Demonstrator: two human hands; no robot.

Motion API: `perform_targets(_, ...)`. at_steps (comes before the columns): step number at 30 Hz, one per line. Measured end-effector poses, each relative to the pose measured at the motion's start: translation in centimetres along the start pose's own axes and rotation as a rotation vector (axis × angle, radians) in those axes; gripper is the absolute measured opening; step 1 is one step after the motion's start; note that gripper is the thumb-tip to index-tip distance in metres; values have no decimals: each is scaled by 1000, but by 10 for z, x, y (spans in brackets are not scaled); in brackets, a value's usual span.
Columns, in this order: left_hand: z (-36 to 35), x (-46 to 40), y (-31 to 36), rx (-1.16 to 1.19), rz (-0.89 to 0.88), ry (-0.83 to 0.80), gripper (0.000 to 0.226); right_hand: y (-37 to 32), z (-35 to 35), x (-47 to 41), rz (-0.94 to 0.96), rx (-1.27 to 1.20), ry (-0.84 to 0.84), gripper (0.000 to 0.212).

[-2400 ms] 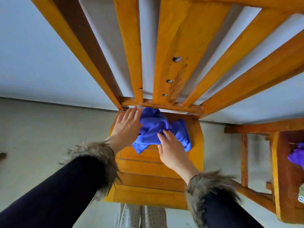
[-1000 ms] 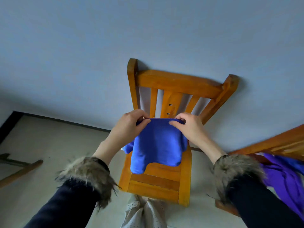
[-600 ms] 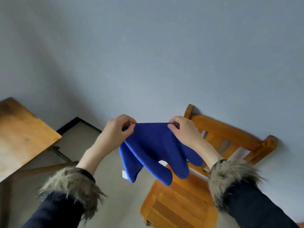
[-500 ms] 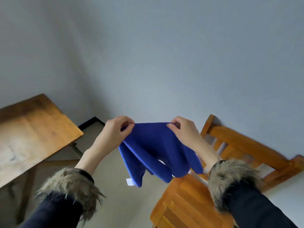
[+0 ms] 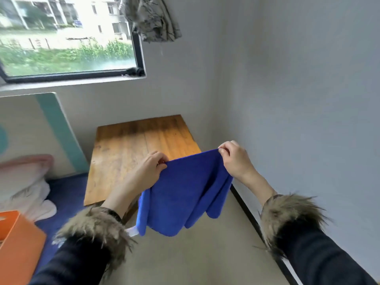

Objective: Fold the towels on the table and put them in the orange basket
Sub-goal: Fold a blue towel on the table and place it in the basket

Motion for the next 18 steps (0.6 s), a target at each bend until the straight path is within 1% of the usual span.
perform_targets(4, 25, -6, -72, -2, 216, 89, 13, -19, -58, -44, 71, 2, -89, 18)
perform_targets(7, 41, -18, -117, -44, 319, 183, 20, -24, -91, -76, 100, -4, -131, 18)
perform_targets(9, 44, -30, -145, -42, 380, 202, 24, -19, -112, -98, 94, -19, -156, 19)
perform_targets(13, 30, -63, -191, -20, 469, 172, 24, -2, -151, -147, 114, 55, -231, 24)
perform_targets(18, 10, -104, -230, -50, 500, 31, 14, 18, -191, -196, 128, 163, -330, 18)
Point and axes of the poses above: each hand's wrist, its own x-axis away from the middle knuckle, its own z-axis out of the back of the hand, y = z × x, the point moved 6 cm from there along -x, towards the middle knuckle, and after that the axes turned 13 degrees about -x, right-handed, at the moved point
